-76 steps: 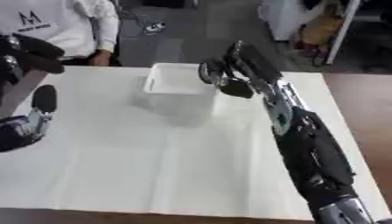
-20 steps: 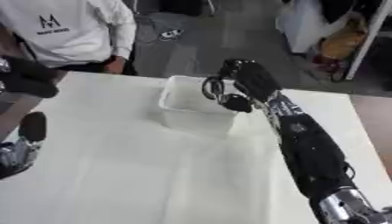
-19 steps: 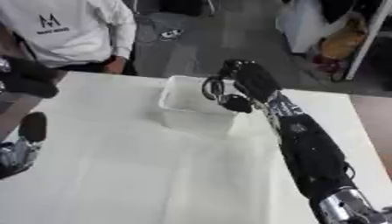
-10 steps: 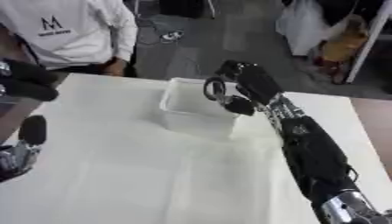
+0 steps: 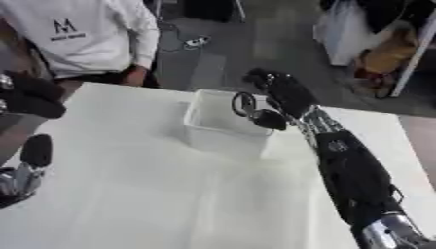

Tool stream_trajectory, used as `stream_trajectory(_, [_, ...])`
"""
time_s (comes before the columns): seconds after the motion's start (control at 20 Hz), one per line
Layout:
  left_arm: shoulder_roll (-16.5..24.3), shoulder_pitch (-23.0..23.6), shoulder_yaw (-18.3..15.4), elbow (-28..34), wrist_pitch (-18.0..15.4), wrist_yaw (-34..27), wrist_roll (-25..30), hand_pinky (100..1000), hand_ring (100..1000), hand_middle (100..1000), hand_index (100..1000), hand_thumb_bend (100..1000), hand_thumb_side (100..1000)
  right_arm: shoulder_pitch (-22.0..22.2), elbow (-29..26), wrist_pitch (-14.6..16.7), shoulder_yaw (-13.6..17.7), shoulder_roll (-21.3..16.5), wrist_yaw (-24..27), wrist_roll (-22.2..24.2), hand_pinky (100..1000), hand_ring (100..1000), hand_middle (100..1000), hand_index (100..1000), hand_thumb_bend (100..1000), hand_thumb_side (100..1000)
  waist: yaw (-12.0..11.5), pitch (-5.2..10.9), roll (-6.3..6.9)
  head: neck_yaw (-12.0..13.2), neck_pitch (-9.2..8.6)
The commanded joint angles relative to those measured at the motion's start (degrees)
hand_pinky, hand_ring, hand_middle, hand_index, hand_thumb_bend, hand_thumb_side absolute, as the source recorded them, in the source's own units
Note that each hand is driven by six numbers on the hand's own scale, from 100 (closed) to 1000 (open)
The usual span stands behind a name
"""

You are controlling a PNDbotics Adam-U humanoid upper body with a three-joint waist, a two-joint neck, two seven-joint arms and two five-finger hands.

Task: Pick up objects on the table and place them in the box.

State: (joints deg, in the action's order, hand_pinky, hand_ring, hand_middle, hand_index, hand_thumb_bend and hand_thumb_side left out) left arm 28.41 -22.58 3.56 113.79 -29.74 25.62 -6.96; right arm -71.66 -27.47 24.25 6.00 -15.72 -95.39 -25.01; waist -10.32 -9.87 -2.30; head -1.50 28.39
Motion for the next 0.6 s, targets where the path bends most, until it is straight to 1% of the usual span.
stream_trajectory(0.05, [1.83, -1.10, -0.10, 0.80, -0.37, -0.18, 0.13, 578, 490, 659, 667, 197, 567, -2.19, -0.84, -1.55, 0.45, -2.18, -2.29, 0.20, 452, 788, 875, 923, 216, 851, -0.31, 0.51, 0.03, -0.30, -1.40])
stream_trajectory(0.15, [1.88, -1.21, -0.10, 0.80, -0.39, -0.17, 0.18, 578, 489, 659, 668, 196, 568, -2.32, -1.14, -2.60, 0.61, -2.46, -4.22, -0.93, 465, 791, 880, 930, 266, 839, -0.57, 0.27, -0.15, -0.27, -1.66])
stream_trajectory(0.2, [1.89, -1.27, -0.11, 0.80, -0.41, -0.17, 0.20, 578, 489, 659, 668, 196, 568, -2.38, -1.27, -3.05, 0.70, -2.53, -5.07, -1.75, 469, 792, 882, 930, 266, 837, -0.71, 0.17, -0.24, -0.24, -1.73])
stream_trajectory(0.35, [1.88, -1.25, -0.17, 0.80, -0.42, -0.17, 0.19, 578, 489, 659, 667, 195, 568, -2.40, -1.04, -3.53, 1.06, -2.55, -6.28, -3.75, 444, 780, 871, 926, 222, 852, -0.92, 0.01, -0.29, 0.08, -1.55])
stream_trajectory(0.4, [1.89, -1.21, -0.20, 0.80, -0.41, -0.16, 0.18, 578, 489, 659, 667, 195, 568, -2.39, -1.01, -3.36, 1.19, -2.53, -6.04, -4.34, 407, 757, 844, 908, 140, 867, -0.89, -0.01, -0.26, 0.17, -1.49])
stream_trajectory(0.5, [1.89, -1.10, -0.30, 0.80, -0.38, -0.14, 0.11, 578, 489, 659, 667, 196, 568, -2.21, -1.35, -2.25, 1.53, -2.47, -4.19, -6.37, 358, 725, 807, 888, 124, 846, -0.73, 0.01, -0.18, 0.31, -1.45])
stream_trajectory(0.55, [1.88, -1.04, -0.33, 0.80, -0.38, -0.13, 0.08, 578, 489, 659, 667, 195, 568, -2.03, -1.46, -1.45, 1.57, -2.51, -2.90, -7.30, 334, 707, 789, 871, 100, 861, -0.63, 0.03, -0.11, 0.37, -1.47])
stream_trajectory(0.6, [1.87, -0.98, -0.37, 0.80, -0.38, -0.12, 0.04, 579, 489, 659, 667, 196, 568, -1.89, -1.65, -0.55, 1.52, -2.59, -1.56, -8.23, 299, 685, 769, 858, 100, 864, -0.54, 0.07, -0.02, 0.46, -1.49])
